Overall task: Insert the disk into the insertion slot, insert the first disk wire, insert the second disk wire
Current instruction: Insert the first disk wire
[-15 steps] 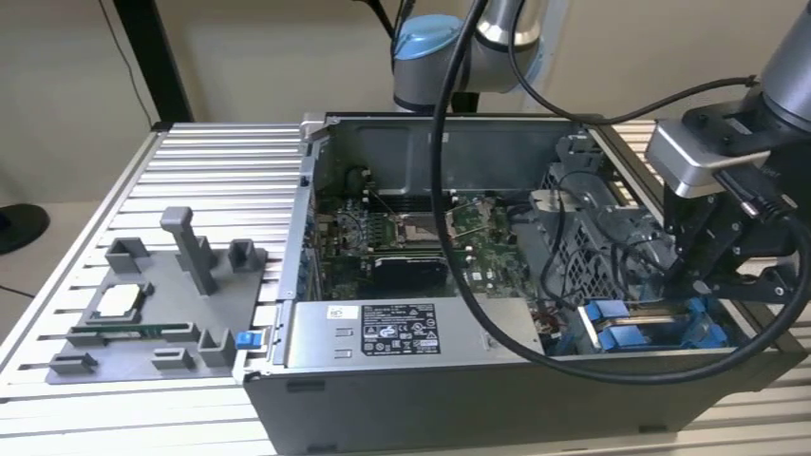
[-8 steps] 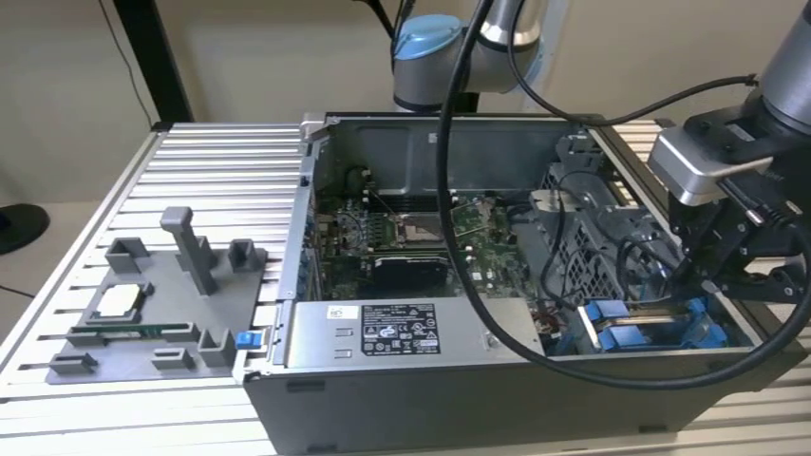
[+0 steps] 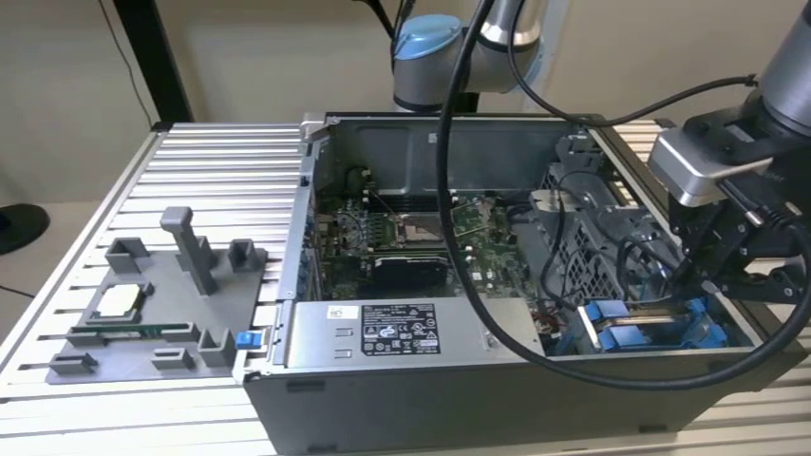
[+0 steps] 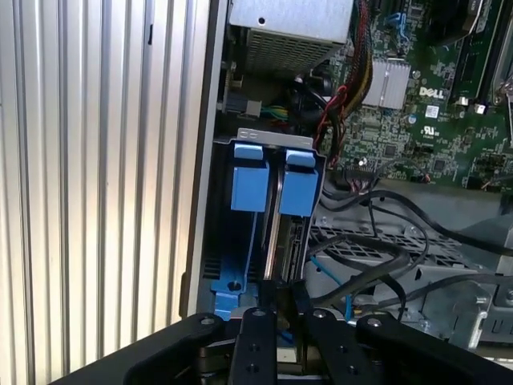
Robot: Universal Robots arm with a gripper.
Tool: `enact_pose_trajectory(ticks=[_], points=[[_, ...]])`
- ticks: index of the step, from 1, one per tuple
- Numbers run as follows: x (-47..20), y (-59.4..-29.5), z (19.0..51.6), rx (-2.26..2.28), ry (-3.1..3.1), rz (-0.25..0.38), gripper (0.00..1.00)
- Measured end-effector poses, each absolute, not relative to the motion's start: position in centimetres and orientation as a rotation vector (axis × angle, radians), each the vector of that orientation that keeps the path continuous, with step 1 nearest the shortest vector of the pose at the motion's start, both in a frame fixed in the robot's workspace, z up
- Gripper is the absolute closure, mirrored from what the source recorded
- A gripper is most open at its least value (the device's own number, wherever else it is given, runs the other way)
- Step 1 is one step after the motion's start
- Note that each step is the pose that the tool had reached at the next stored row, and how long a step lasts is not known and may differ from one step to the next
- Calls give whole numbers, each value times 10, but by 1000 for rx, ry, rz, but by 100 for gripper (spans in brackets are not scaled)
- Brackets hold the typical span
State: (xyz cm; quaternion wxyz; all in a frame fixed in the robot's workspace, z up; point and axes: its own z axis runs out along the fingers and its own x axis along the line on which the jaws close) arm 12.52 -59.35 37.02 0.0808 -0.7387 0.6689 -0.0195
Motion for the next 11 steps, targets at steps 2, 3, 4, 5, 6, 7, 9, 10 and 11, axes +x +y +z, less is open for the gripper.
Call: enact_pose_trajectory(ticks=[2,3,4,5,6,7,9,10,11], points=[[125,-594,370,-2207,1999,-61,100],[125,-594,370,-2207,1999,-61,100],[125,-594,370,-2207,1998,-62,100],[125,-594,370,-2206,1998,-63,100],[125,-594,370,-2206,1998,-63,100],[125,-594,370,-2206,1998,-63,100],[125,-594,370,-2206,1998,-63,100],[125,-594,370,-2206,1998,-63,100],[125,-594,370,-2206,1998,-63,100]])
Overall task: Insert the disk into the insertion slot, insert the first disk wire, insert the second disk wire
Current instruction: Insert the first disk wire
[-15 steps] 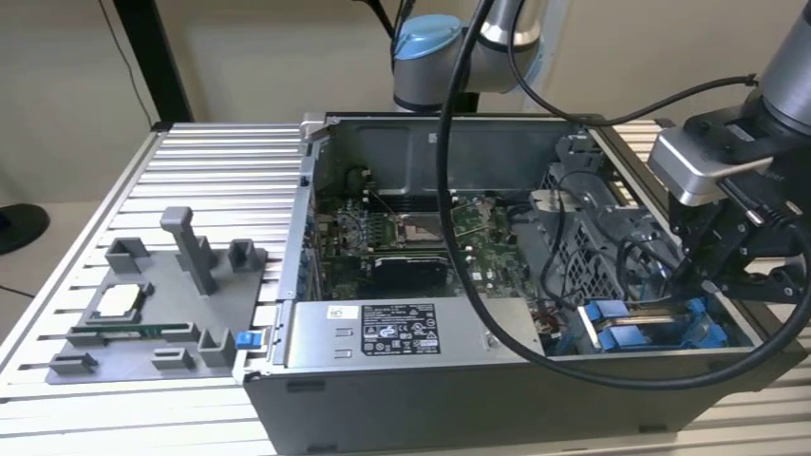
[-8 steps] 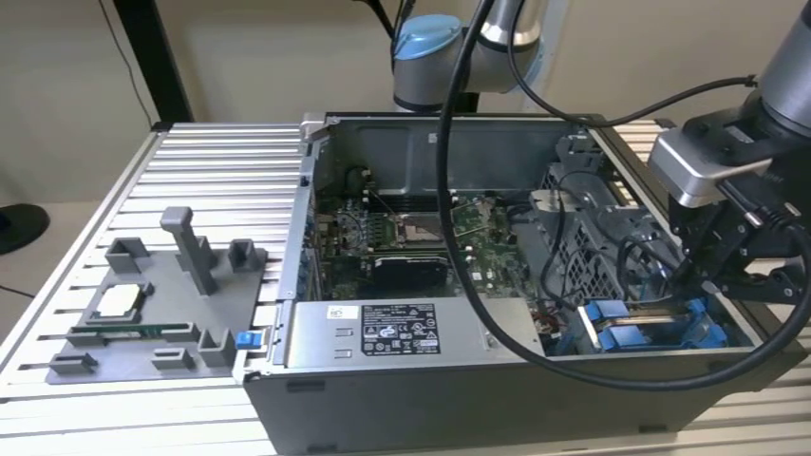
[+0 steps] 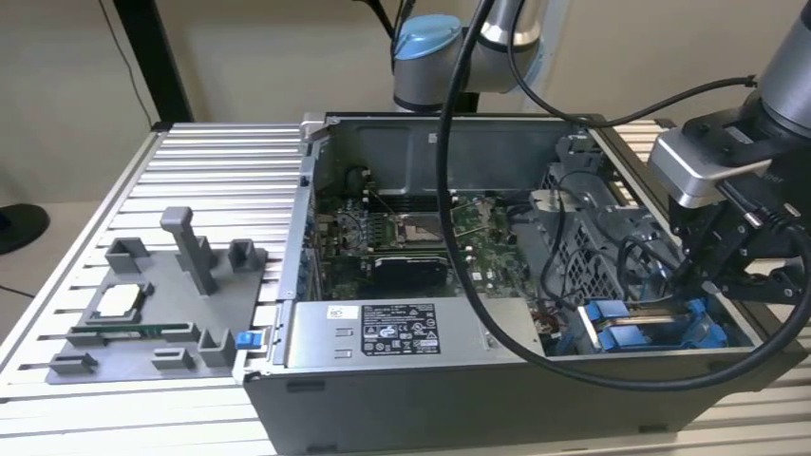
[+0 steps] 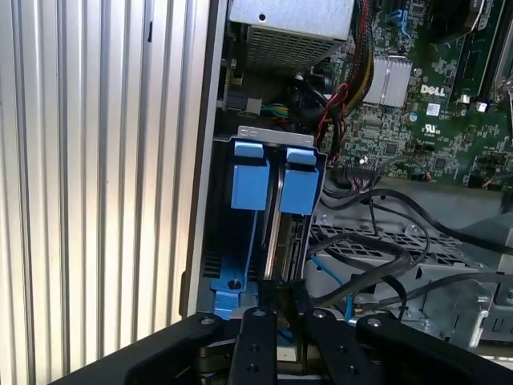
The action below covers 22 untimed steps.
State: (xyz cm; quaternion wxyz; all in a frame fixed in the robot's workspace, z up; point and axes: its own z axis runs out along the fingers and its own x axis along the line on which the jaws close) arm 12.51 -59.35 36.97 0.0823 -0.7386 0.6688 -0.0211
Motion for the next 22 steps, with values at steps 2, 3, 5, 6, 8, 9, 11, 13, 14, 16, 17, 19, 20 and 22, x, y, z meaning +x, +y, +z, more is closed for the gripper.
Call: enact_pose_trajectory(ticks=[2,3,5,6,8,9,11,13,14,16,17,19,20,22], points=[[125,-594,370,-2206,1998,-63,100],[125,-593,370,-2206,1998,-63,100],[125,-593,369,-2205,1996,-65,100],[125,-593,369,-2203,1995,-69,100],[125,-593,366,-2201,1995,-71,100],[125,-593,365,-2200,1998,-71,100],[125,-593,364,-2199,2004,-66,100],[125,-593,363,-2195,2007,-65,100],[125,-593,362,-2191,2010,-64,100],[126,-592,360,-2183,2017,-63,100],[126,-592,359,-2179,2020,-63,100],[126,-591,358,-2172,2025,-61,100],[127,-591,357,-2170,2026,-60,100],[129,-589,354,-2168,2029,-58,100]])
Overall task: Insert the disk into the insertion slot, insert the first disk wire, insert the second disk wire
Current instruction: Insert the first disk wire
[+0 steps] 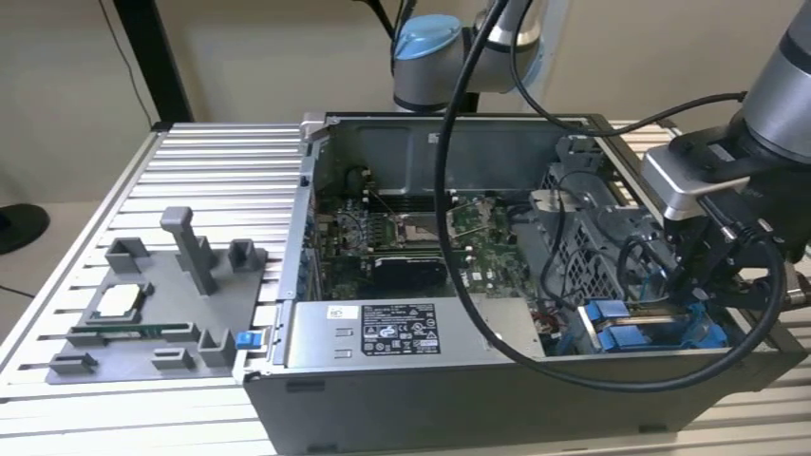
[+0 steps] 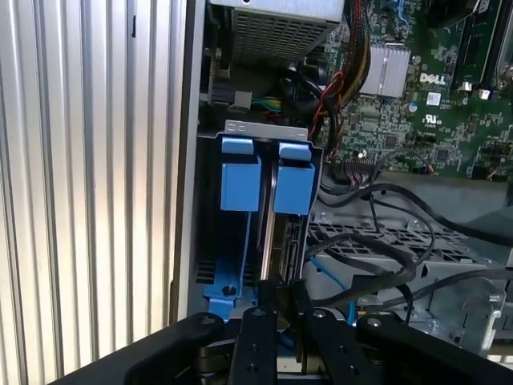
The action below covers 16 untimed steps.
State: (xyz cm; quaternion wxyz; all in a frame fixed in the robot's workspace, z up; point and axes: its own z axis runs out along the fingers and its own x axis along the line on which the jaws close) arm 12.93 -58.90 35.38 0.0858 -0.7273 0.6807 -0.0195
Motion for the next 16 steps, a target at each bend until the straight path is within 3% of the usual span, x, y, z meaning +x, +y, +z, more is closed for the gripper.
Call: enact_pose_trajectory(ticks=[16], points=[[134,-580,343,-2121,2107,-34,100]])
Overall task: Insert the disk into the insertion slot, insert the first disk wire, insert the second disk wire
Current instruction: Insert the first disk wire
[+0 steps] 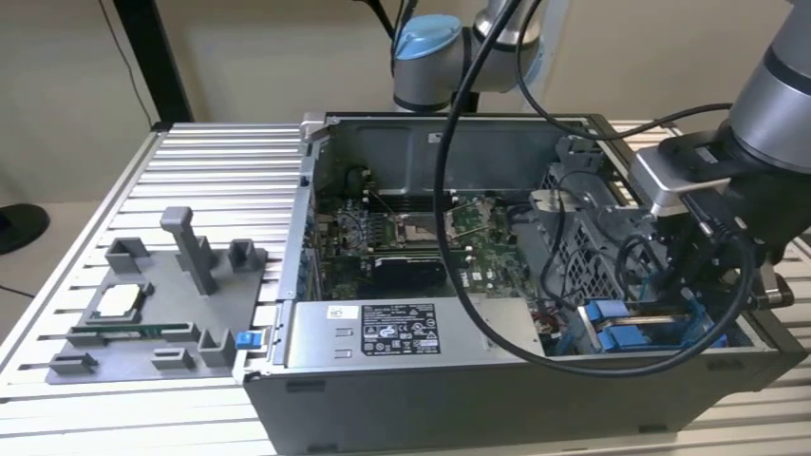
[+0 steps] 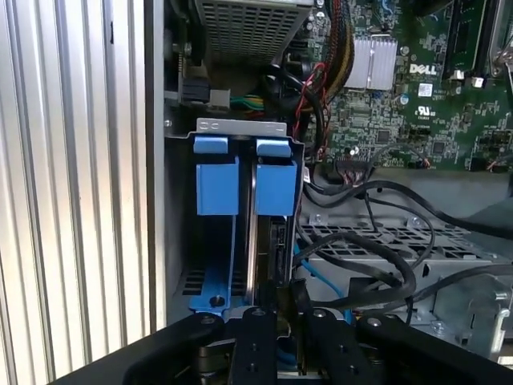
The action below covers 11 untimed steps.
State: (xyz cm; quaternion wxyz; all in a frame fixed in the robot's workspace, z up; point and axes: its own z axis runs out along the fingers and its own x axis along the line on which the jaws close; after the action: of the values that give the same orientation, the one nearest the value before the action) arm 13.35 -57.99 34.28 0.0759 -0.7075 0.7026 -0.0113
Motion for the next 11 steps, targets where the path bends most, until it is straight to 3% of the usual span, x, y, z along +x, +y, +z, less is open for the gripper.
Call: enact_pose_trajectory(ticks=[11], points=[[136,-578,340,-2109,2122,-32,100]])
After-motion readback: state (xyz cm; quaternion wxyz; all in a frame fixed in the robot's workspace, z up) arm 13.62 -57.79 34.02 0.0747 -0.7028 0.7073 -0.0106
